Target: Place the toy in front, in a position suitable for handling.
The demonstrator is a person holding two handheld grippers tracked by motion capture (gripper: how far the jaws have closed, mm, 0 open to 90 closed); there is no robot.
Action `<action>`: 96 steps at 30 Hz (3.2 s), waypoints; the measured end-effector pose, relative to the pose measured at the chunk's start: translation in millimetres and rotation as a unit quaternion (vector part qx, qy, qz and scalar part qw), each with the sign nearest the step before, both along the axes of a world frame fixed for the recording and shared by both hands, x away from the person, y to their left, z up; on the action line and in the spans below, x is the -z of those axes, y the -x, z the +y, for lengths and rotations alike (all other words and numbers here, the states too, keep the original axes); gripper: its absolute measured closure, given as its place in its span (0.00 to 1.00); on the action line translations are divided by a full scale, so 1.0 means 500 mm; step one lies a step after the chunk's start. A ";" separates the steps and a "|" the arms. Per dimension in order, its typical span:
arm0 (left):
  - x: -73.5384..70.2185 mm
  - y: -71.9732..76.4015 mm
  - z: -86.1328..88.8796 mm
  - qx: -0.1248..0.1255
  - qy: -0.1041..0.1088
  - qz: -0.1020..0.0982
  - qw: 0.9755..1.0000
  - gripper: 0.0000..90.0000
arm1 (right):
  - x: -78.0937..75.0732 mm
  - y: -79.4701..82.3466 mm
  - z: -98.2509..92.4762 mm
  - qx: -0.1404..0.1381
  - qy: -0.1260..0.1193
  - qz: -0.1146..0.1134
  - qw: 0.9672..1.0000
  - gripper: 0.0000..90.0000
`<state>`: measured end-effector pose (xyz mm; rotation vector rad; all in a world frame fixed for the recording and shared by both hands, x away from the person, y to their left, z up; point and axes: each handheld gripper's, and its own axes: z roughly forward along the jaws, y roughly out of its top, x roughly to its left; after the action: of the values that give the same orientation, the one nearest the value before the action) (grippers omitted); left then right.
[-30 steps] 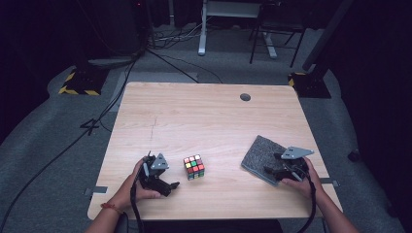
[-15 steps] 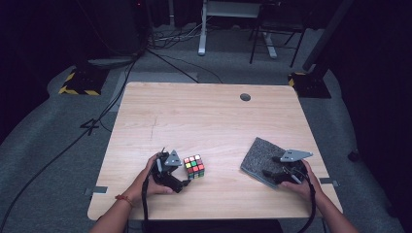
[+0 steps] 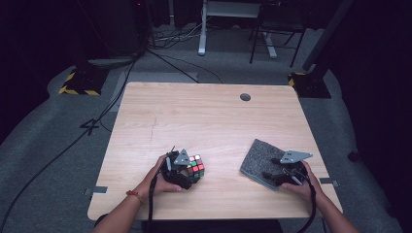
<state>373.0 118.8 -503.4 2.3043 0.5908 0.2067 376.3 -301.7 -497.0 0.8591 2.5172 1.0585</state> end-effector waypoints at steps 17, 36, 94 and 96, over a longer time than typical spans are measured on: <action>-0.003 -0.011 -0.093 0.095 0.012 0.002 0.995 0.37 | -0.027 0.025 0.042 -0.046 0.013 -0.013 0.999 0.31; -0.003 -0.025 -0.148 0.136 0.002 -0.008 0.991 0.35 | -0.004 -0.033 0.064 -0.011 0.016 0.021 1.000 0.21; -0.059 0.010 -0.151 0.113 -0.037 -0.046 0.992 0.38 | -0.126 0.025 0.230 -0.134 0.006 -0.066 0.989 0.84; -0.060 0.010 -0.149 0.112 -0.031 -0.042 0.992 0.38 | -0.128 0.021 0.223 -0.132 -0.008 -0.060 0.989 0.84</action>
<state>368.1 44.3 -473.4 2.3875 0.2838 0.2149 365.8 -190.4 -433.2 0.4570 2.5722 1.1709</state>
